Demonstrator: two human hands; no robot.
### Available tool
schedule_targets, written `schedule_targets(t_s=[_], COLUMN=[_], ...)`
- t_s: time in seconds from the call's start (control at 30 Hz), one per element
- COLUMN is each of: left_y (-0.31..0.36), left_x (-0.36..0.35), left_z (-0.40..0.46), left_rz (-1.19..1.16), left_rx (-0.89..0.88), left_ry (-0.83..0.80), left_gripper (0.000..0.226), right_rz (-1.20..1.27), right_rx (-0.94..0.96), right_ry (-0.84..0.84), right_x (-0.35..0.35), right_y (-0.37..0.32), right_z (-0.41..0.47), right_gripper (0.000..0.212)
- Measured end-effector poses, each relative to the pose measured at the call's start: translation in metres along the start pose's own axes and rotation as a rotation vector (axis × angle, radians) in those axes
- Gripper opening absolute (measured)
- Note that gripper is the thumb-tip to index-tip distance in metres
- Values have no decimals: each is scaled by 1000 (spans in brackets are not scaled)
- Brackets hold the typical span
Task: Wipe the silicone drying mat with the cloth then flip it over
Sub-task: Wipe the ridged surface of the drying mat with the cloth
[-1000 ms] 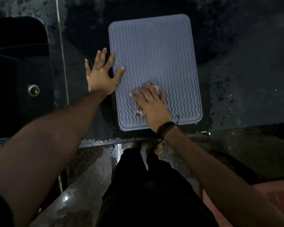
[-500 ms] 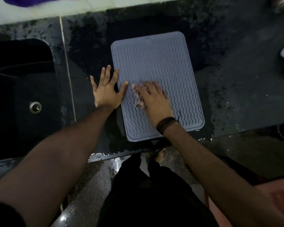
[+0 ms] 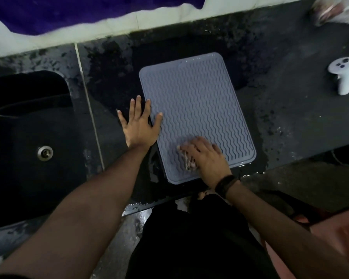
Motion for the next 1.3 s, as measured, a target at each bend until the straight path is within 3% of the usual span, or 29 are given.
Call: schedule_targets(t_s=[0.13,0.3,0.43,0.77,1.0,1.1,1.3], left_y=[-2,-3,-3,-4,-3,-2,-2], left_x=[-1,-2,-3,-3,-2,0,-1], left_z=[-1,-1,0,0,0,-1,-1], left_rz=[16,52,61,49,48,45,42], left_rx=[-15,5,37,59,46,46,48], left_ry=[18,28,1,-17,-24,-31,-35], left_gripper=[70,70,70,72,72,72,73], right_rz=[14,-119,-136,-117,-19,-53,-95], right_rx=[-31,-7,25,111,116,207,233], right_ry=[158,35,56,-156,-11,-49,-100], right_x=[31,21,3,-24,4,-12,-33], right_y=[0,0,6,24,-13,-47,-30], right_z=[66,143,107,-31,-1,3,-38], right_gripper=[60,65,66,57,50,49,43])
Point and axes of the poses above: each hand's wrist, its own z-axis towards the middle knuckle, its own x-axis out of the back of the hand, y = z × x, the point moved 8 cm from there along z, towards the middle knuckle, and after that the axes turned 9 degrees about -z, right-handed, at the moved point
